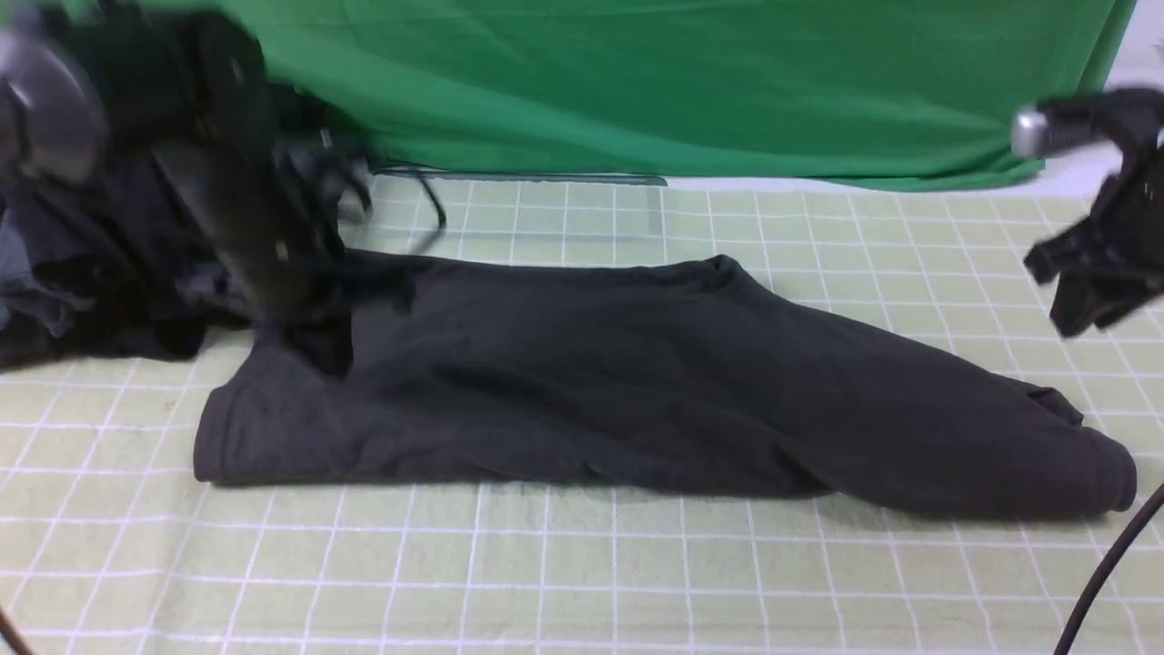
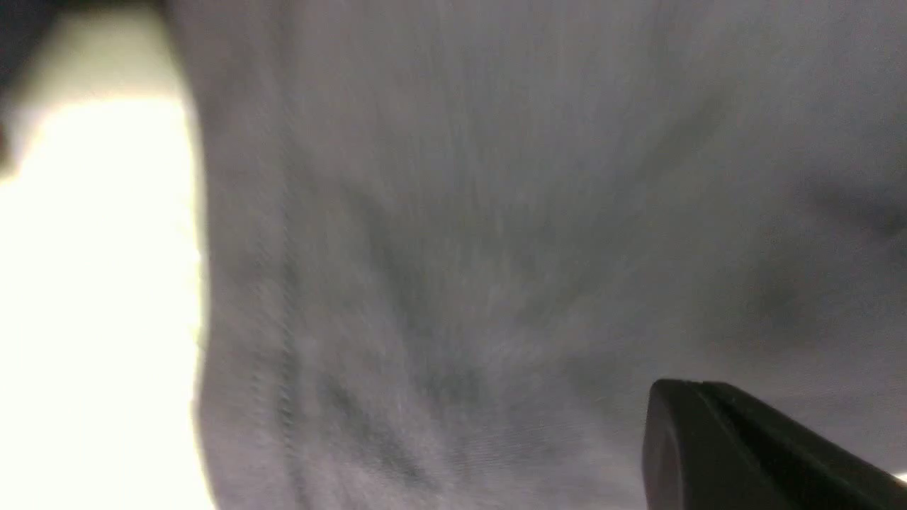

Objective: Fold a long-sleeved shirt over a green coffee tablecloth.
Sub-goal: 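Pull the folded dark garment lengthwise by its ends to straighten it flat on the table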

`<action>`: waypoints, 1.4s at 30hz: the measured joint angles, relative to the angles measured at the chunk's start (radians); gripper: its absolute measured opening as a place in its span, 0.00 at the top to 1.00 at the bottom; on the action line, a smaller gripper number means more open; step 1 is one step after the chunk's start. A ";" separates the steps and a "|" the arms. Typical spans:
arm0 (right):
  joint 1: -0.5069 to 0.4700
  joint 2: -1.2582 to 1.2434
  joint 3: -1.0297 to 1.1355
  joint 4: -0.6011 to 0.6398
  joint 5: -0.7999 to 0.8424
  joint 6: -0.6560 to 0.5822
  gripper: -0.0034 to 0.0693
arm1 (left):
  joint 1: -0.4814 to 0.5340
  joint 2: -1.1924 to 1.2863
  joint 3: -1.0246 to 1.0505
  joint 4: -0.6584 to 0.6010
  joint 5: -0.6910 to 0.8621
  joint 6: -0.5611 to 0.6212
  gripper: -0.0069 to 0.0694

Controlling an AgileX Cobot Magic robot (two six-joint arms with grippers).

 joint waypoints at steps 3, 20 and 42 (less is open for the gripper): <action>-0.043 0.073 0.014 0.039 -0.024 -0.007 0.42 | 0.001 0.001 0.112 0.079 -0.089 -0.033 0.92; -0.061 0.235 0.015 0.118 -0.105 -0.062 0.56 | 0.000 0.019 0.157 0.149 -0.147 -0.104 0.91; -0.061 0.220 -0.067 -0.005 -0.136 -0.115 0.81 | -0.001 0.019 0.157 0.151 -0.143 -0.103 0.91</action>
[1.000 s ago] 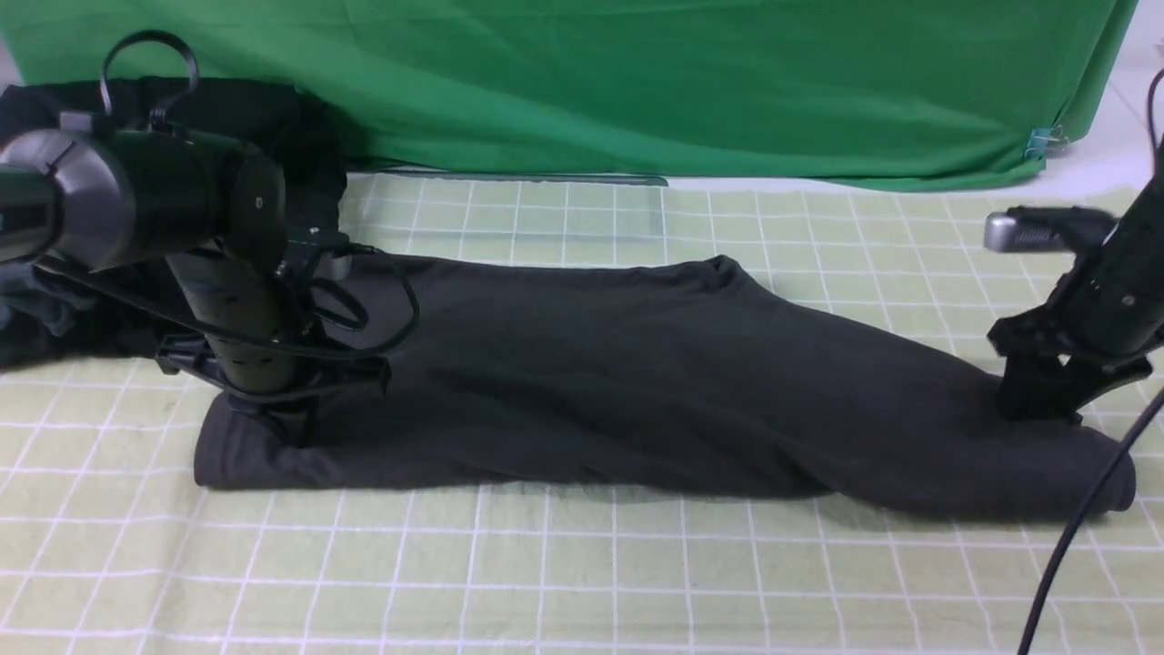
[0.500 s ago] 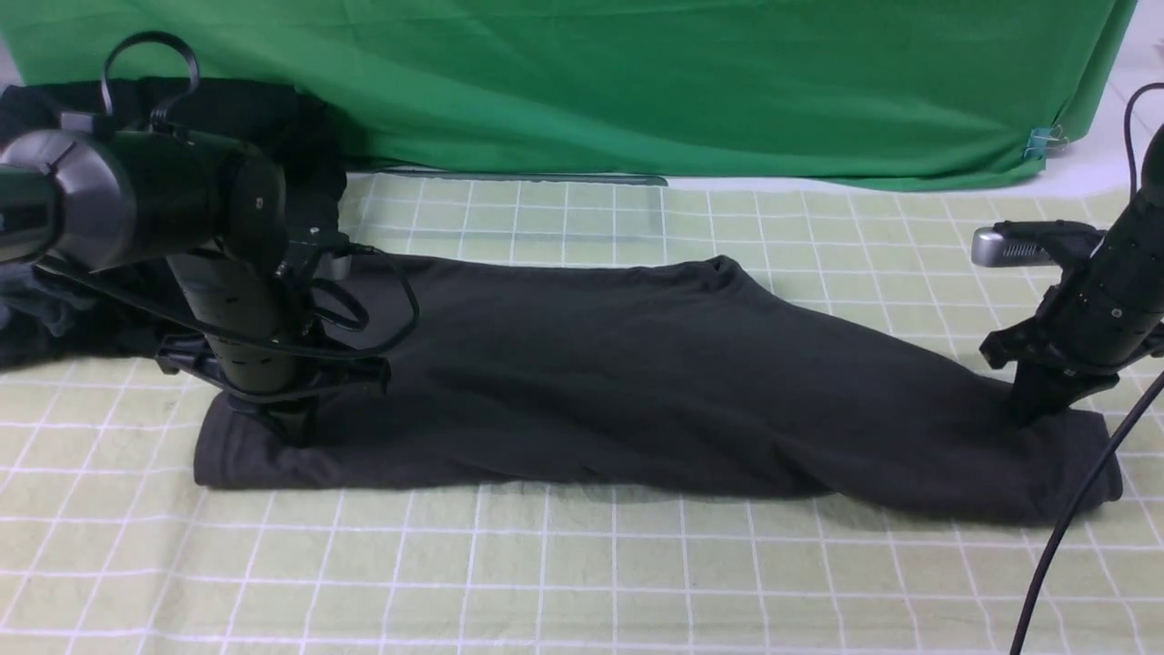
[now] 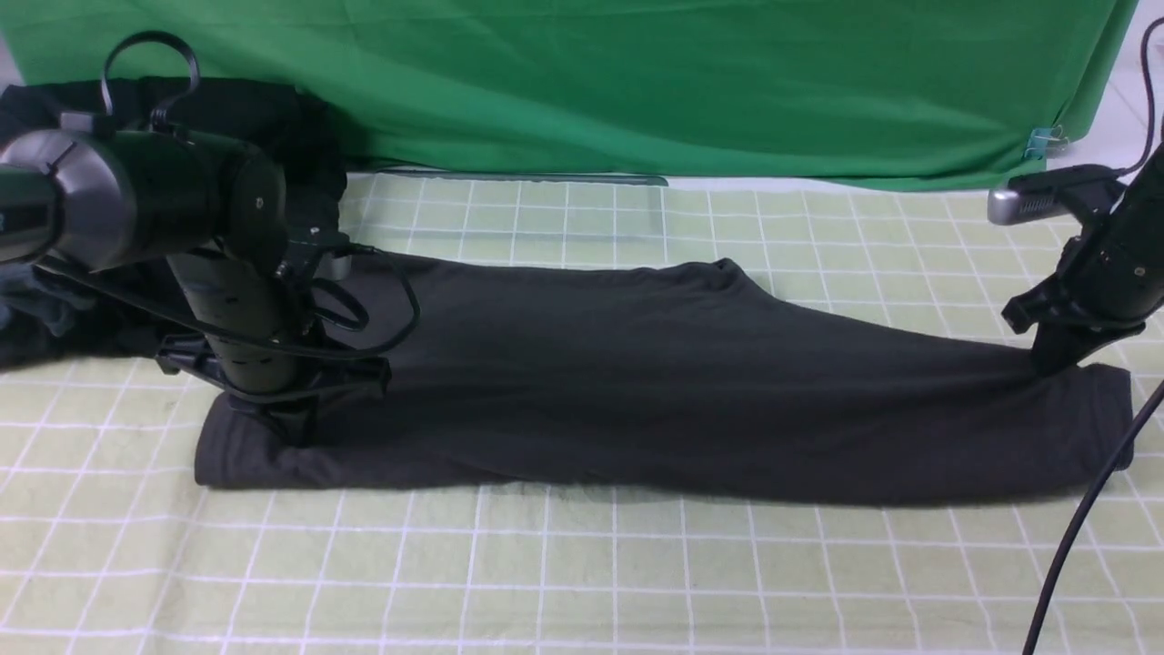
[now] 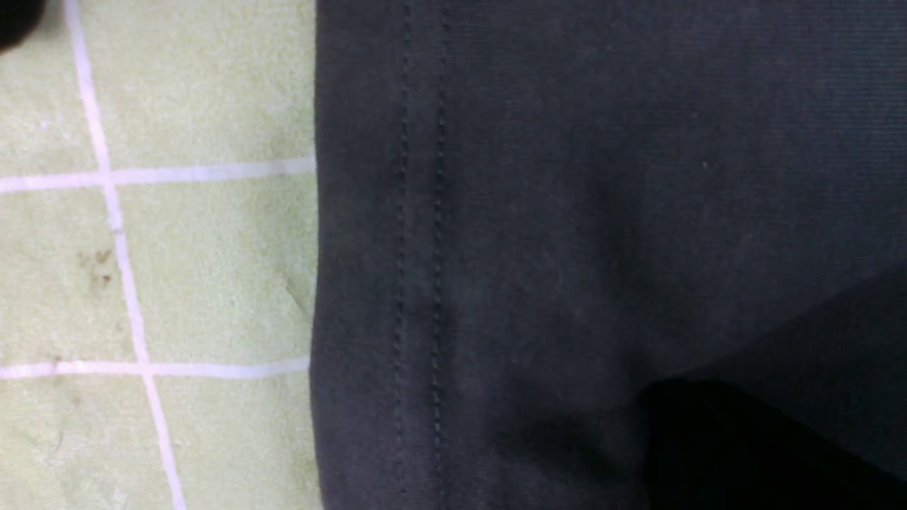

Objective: Fold a long-sleeved shirt over a green coffee tablecloth.
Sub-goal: 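Pull the folded dark garment lengthwise by its ends to straighten it flat on the table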

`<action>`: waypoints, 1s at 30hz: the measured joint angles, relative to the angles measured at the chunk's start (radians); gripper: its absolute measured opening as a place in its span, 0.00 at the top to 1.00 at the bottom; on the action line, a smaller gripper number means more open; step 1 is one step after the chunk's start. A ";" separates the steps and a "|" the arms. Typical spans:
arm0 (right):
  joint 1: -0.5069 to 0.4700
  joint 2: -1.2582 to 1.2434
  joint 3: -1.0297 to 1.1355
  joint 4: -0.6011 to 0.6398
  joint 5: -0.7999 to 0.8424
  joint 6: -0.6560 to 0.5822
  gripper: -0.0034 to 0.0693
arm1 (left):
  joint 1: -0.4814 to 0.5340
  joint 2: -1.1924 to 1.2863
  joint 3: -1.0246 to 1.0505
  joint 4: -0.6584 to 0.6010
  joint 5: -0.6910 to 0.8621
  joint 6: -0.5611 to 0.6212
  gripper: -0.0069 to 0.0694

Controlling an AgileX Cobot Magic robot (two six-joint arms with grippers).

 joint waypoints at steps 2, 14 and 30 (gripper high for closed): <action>0.000 0.001 -0.006 -0.037 -0.011 0.039 0.68 | 0.000 -0.001 0.000 0.000 0.000 -0.004 0.91; 0.006 -0.168 -0.103 -0.059 0.158 0.169 0.66 | 0.002 -0.140 -0.060 -0.009 0.066 -0.056 0.91; 0.225 -0.170 -0.038 0.224 0.097 0.007 0.95 | 0.008 0.219 -0.451 -0.042 0.023 -0.003 0.91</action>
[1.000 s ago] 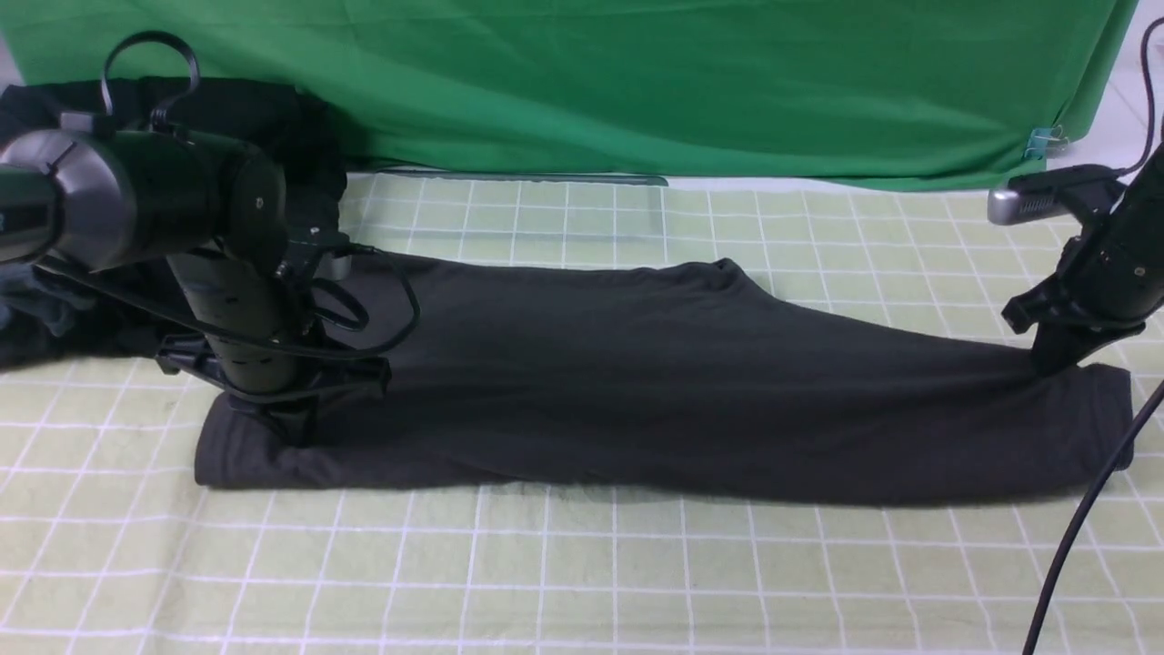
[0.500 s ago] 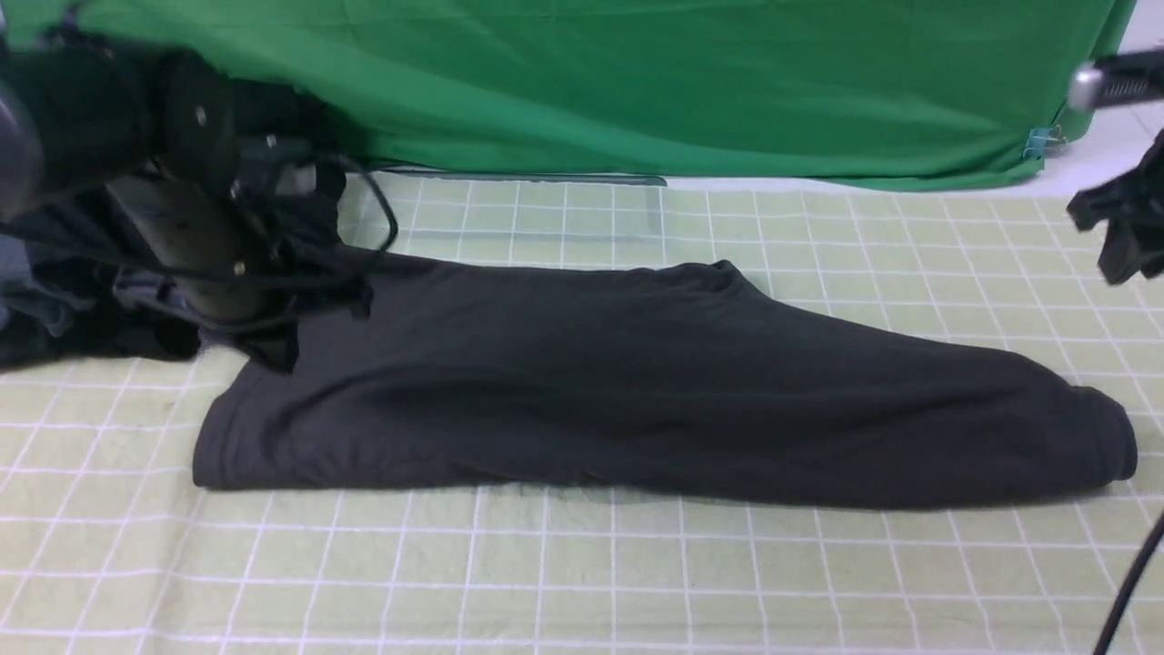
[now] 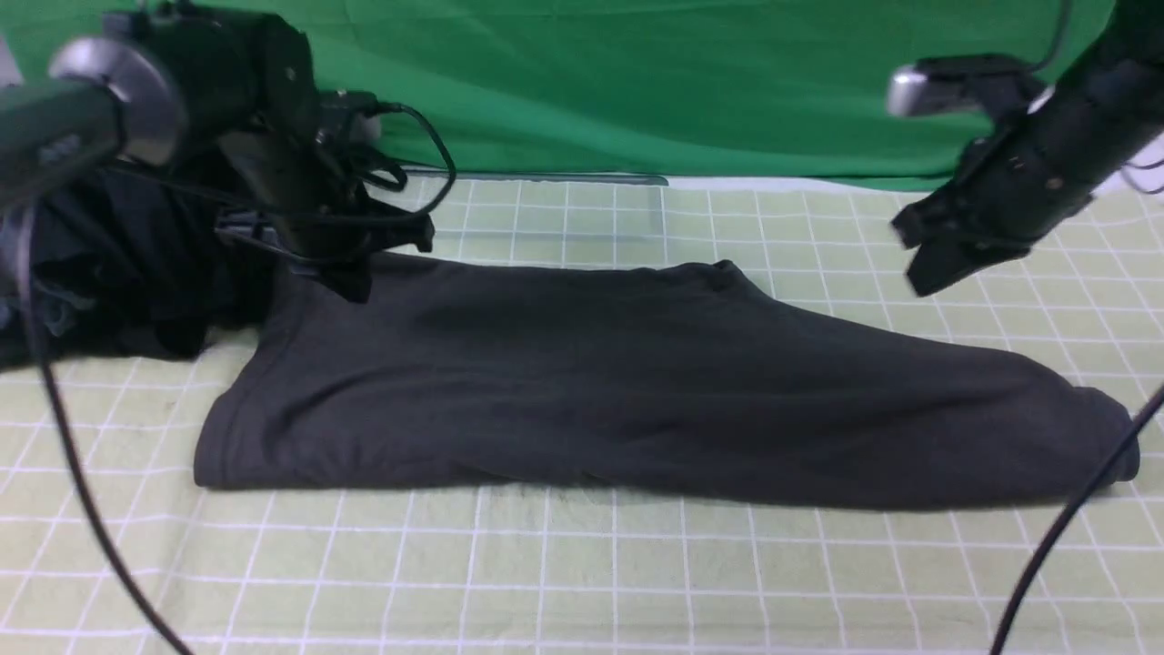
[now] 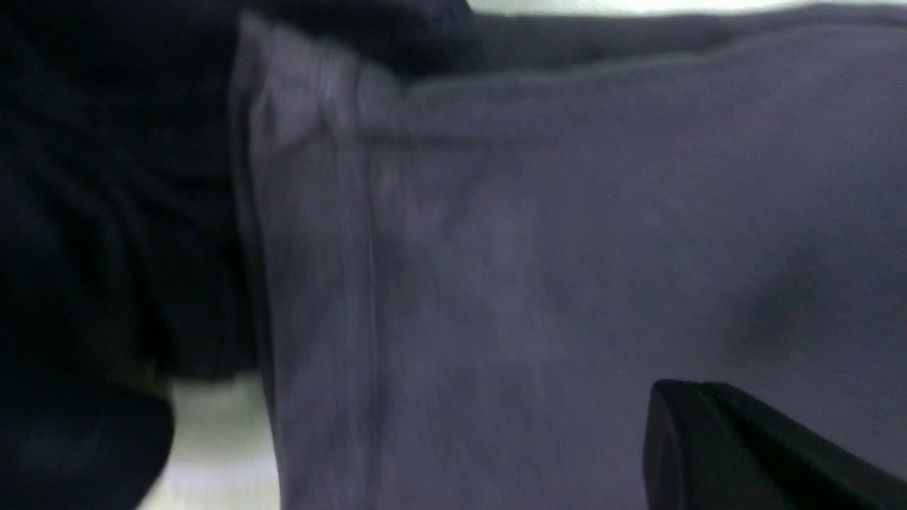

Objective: Fold a long-sleeved shirt over a green coffee tablecloth.
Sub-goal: 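Pull the folded dark garment lengthwise by its ends to straighten it flat on the table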

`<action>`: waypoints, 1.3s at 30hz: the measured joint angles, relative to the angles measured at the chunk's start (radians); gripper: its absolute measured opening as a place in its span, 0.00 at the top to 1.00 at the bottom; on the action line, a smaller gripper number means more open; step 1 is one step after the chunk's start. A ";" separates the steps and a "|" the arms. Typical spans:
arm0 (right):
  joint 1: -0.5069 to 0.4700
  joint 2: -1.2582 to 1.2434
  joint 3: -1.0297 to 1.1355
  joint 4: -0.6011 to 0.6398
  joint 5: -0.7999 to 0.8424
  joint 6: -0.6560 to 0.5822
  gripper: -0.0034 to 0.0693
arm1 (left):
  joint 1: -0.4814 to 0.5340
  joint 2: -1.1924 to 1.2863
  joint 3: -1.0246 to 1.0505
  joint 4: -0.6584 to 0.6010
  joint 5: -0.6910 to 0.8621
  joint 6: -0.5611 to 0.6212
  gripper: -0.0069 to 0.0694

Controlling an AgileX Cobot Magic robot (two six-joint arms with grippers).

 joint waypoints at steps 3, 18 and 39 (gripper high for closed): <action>0.013 0.002 0.000 0.001 0.015 -0.003 0.95 | 0.015 0.052 -0.017 0.017 -0.020 0.000 0.91; -0.107 -0.148 0.250 -0.170 0.105 0.104 0.85 | 0.197 -0.019 -0.029 -0.020 -0.055 -0.020 0.91; -0.307 0.006 0.380 -0.125 -0.138 0.122 0.29 | 0.058 -0.345 0.651 -0.155 -0.233 0.052 0.91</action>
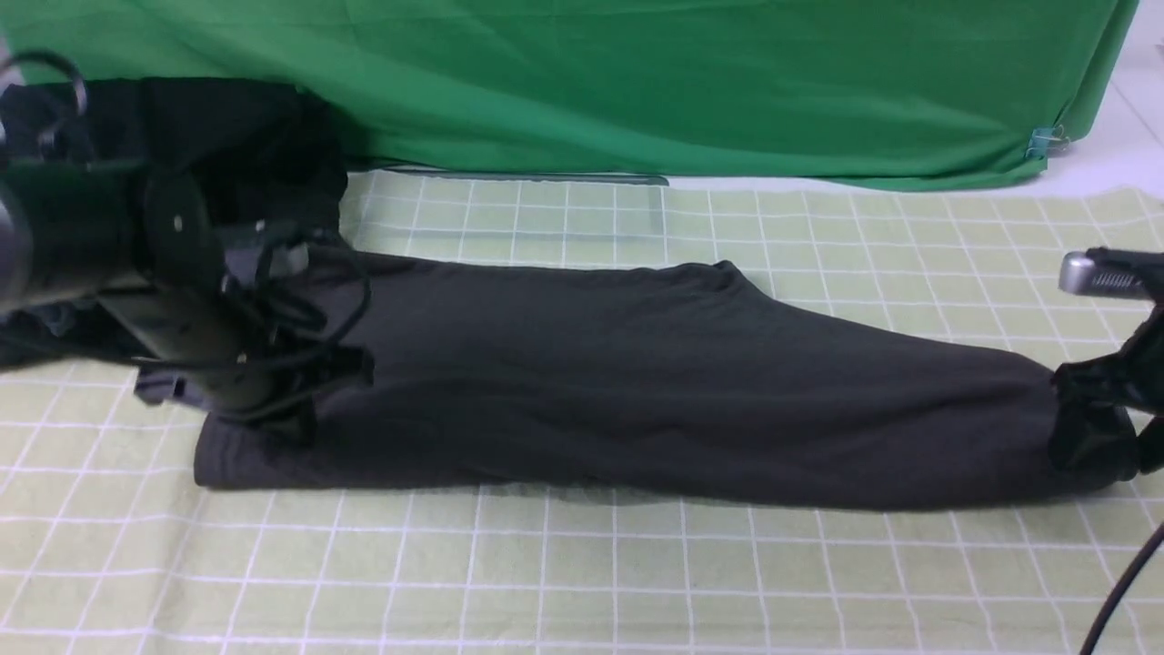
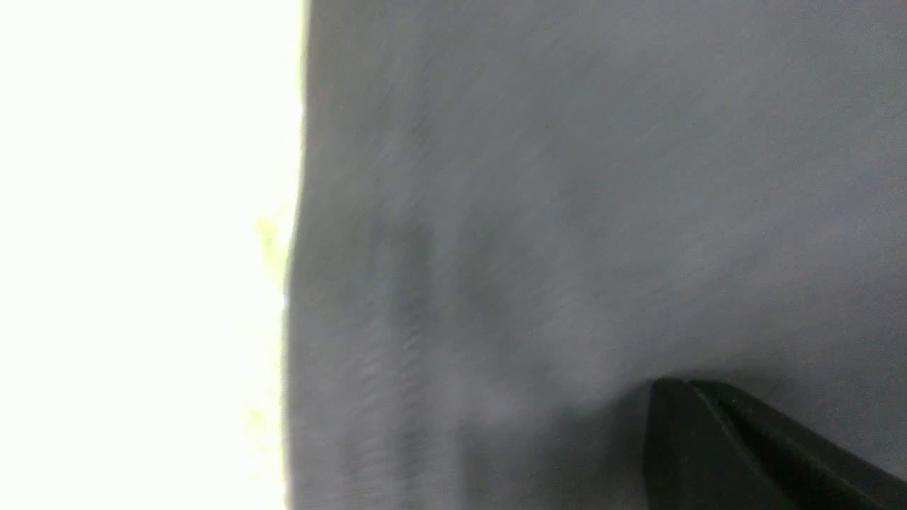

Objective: Fold a long-sleeved shirt over a green coffee tablecloth.
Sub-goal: 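Pull the folded dark garment lengthwise by its ends to straighten it flat on the table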

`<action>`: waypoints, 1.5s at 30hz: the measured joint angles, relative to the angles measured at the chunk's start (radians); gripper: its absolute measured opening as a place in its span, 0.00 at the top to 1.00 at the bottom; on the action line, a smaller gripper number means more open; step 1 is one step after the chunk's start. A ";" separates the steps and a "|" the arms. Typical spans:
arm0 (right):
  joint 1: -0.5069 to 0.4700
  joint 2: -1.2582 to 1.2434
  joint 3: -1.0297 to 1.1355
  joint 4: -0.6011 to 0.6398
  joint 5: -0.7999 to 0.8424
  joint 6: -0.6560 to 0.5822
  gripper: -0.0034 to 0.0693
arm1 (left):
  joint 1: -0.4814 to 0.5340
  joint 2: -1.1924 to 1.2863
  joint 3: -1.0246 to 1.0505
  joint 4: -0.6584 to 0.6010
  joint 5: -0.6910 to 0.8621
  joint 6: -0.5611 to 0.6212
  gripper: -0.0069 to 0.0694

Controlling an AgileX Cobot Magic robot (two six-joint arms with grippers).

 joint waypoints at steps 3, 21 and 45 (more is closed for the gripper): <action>0.000 0.015 0.000 -0.006 -0.002 -0.011 0.54 | 0.007 0.008 0.008 -0.004 -0.012 0.000 0.91; 0.002 -0.037 -0.110 -0.211 0.202 0.135 0.26 | 0.018 -0.069 0.014 -0.019 0.047 0.006 0.91; -0.002 0.127 -0.133 -0.028 0.054 0.052 0.44 | 0.018 -0.227 0.019 -0.026 0.195 0.025 0.91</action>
